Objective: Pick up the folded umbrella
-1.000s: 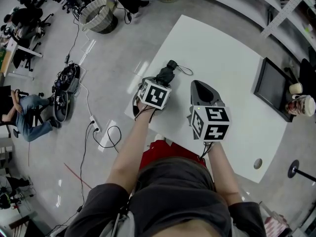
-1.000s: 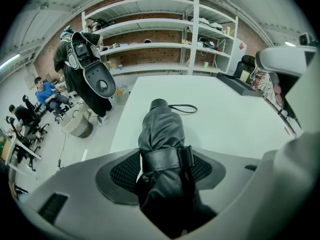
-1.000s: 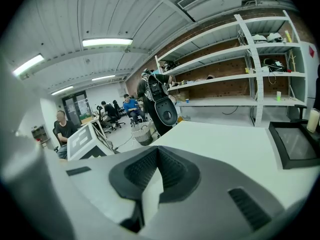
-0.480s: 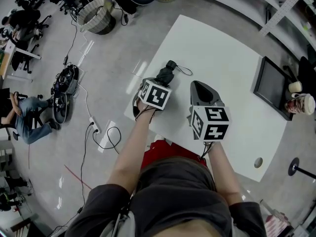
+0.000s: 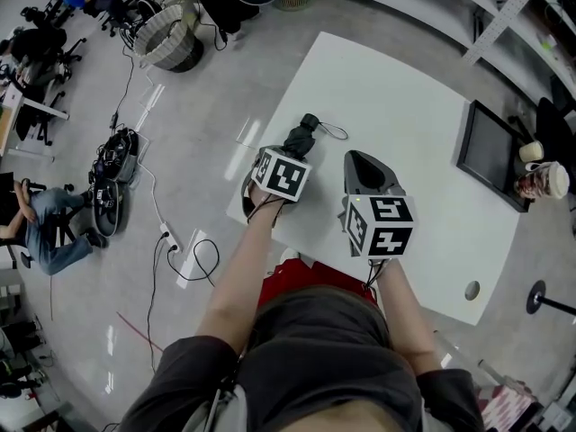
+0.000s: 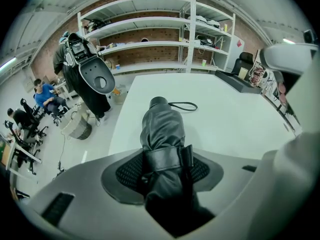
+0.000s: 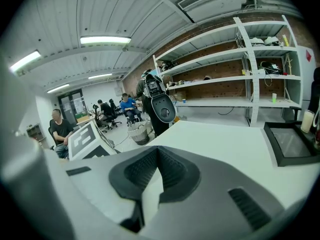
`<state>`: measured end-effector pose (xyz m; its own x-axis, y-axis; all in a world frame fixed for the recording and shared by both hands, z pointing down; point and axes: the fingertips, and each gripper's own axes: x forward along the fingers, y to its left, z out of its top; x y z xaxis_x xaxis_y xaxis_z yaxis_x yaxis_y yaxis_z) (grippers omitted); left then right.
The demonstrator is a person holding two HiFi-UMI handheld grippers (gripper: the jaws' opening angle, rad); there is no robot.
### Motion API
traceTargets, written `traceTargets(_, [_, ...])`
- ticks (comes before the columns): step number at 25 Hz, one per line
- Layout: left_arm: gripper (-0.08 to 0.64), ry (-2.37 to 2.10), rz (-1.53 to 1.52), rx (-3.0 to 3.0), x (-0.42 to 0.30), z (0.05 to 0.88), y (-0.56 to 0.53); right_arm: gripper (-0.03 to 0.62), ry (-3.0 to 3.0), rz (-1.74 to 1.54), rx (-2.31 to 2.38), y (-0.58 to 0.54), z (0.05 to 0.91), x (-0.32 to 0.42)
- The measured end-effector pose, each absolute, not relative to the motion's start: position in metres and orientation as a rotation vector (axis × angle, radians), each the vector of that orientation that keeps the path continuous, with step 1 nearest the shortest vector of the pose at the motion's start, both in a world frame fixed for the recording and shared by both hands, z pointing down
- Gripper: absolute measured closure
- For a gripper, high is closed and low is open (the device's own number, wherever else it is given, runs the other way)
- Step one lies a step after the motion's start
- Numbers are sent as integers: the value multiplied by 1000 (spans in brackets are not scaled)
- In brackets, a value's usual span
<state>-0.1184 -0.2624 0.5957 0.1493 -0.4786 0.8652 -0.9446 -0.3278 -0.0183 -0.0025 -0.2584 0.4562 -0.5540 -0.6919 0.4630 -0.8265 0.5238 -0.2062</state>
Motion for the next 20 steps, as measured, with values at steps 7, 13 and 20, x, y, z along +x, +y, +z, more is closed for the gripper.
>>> traceTargets(7, [334,-1349,1073,1907,-119,591,-262,574,-2432,579,1289,-256,454,-4])
traceTargets(13, [336,-1341,1033,1944,-108,582,-265,574,-2431,562,1320,-255,446,1])
traceTargets(20, [336,-1341,993,2011,-90,571,-270,574,-2413,556,1369,-253,445,17])
